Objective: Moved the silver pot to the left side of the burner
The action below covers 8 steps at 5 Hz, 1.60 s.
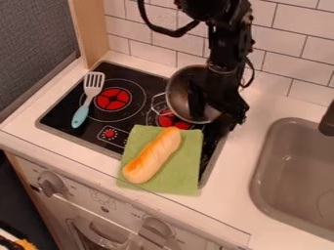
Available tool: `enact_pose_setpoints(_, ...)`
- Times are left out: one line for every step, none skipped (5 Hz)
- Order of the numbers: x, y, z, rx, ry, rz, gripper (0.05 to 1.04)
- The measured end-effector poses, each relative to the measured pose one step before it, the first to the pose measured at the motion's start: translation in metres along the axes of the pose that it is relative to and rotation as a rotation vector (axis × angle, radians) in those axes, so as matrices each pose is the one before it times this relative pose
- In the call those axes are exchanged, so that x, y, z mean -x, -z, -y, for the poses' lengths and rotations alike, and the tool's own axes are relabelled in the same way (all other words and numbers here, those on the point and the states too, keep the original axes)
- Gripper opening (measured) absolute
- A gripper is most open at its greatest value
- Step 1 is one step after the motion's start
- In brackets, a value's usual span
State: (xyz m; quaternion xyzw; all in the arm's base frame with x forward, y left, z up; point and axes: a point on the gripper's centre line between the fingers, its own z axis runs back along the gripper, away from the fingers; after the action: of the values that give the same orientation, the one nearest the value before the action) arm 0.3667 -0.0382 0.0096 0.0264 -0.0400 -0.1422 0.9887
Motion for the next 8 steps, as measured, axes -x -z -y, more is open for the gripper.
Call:
enact_pose_setpoints(0.00142,0.00148,0.00113,0.0048,0.0056,0.0022,0.666)
enact_pose_setpoints(0.00284,-0.00688,0.00069,0.0022,0.0057,0.0065,0.384)
enact_pose_setpoints(-0.00017,-0.01239,0.00083,0.0097,0.0170,0.0138,0.196)
enact_pose_setpoints(-0.00126,-0.03213,-0.00992,0.0118,-0.0248,0.0561,0.084)
enact_pose_setpoints(0.00017,-0.02179,-0.02702,0.0096,-0.0592,0.0220,0.065)
enact_pose_setpoints(0.00412,-0.01183,-0.04208,-0.0113,-0.0792,0.0024,0.064)
enact_pose_setpoints(0.00812,0.00379,-0.04155,-0.0130,-0.0698,-0.0091,0.064)
enact_pose_setpoints(0.00541,0.02057,-0.01380,-0.0267,-0.0092,-0.0474,0.064)
